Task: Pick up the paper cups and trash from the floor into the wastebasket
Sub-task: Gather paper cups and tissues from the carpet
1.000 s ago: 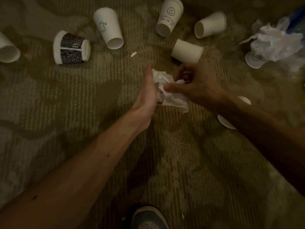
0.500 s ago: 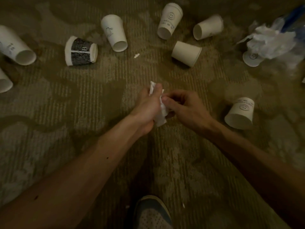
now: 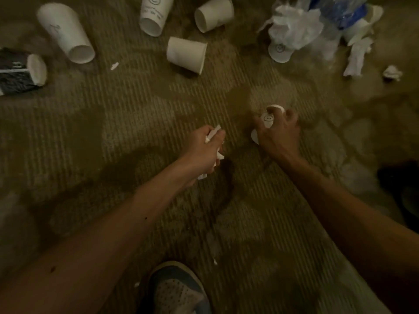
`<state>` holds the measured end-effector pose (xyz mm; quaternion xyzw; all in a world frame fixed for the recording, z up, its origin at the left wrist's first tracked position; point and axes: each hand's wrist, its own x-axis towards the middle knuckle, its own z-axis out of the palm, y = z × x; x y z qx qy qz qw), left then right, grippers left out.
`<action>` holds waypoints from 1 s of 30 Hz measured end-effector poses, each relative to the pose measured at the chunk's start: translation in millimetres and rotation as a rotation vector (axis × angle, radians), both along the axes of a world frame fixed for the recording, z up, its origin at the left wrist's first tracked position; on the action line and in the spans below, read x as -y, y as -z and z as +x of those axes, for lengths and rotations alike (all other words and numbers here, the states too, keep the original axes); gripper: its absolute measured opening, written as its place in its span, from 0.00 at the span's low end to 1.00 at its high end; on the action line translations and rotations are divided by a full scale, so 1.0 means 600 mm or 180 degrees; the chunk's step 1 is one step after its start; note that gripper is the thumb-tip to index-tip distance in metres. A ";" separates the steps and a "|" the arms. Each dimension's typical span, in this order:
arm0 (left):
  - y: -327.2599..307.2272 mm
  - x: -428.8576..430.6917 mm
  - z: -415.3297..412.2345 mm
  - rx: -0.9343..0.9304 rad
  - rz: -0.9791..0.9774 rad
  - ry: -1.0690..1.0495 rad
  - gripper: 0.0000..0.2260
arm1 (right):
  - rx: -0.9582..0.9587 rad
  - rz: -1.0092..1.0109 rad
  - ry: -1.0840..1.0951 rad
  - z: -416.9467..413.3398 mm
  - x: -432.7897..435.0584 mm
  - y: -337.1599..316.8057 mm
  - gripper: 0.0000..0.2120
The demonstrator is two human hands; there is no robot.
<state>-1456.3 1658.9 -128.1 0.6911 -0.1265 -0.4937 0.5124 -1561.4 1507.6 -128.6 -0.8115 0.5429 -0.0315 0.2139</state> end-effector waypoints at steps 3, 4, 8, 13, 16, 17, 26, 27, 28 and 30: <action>0.008 -0.003 0.000 0.0029 0.0031 0.0082 0.12 | 0.0330 0.0224 0.0035 0.001 0.000 0.005 0.23; 0.011 -0.008 0.002 0.0045 0.0035 0.0097 0.12 | 0.0433 0.0277 -0.0036 0.004 -0.005 0.003 0.22; 0.022 -0.043 0.016 0.0048 0.0200 0.0046 0.13 | 0.0941 0.1019 -0.0359 0.012 -0.057 -0.018 0.19; 0.020 -0.152 0.051 -0.0245 0.0678 -0.0251 0.20 | 0.1654 0.2412 -0.0591 0.039 -0.183 -0.034 0.15; -0.012 -0.238 0.079 -0.0519 0.0765 -0.0380 0.23 | 0.1892 0.2826 -0.0673 0.081 -0.262 -0.038 0.19; -0.026 -0.269 0.092 -0.0564 0.0751 -0.0407 0.24 | 0.1945 0.2985 -0.0678 0.098 -0.291 -0.041 0.19; -0.218 -0.642 0.162 -0.0092 0.1130 -0.0807 0.37 | 0.1907 0.4106 -0.1651 0.237 -0.625 -0.127 0.07; -0.242 -0.694 0.156 0.0055 0.1172 -0.0894 0.34 | 0.1840 0.4166 -0.1993 0.245 -0.670 -0.141 0.08; -0.265 -0.747 0.146 0.0268 0.1256 -0.0984 0.31 | 0.1744 0.4220 -0.2340 0.251 -0.715 -0.156 0.09; -0.312 -0.844 0.117 0.0750 0.1561 -0.1119 0.27 | 0.1497 0.4265 -0.2922 0.261 -0.796 -0.190 0.12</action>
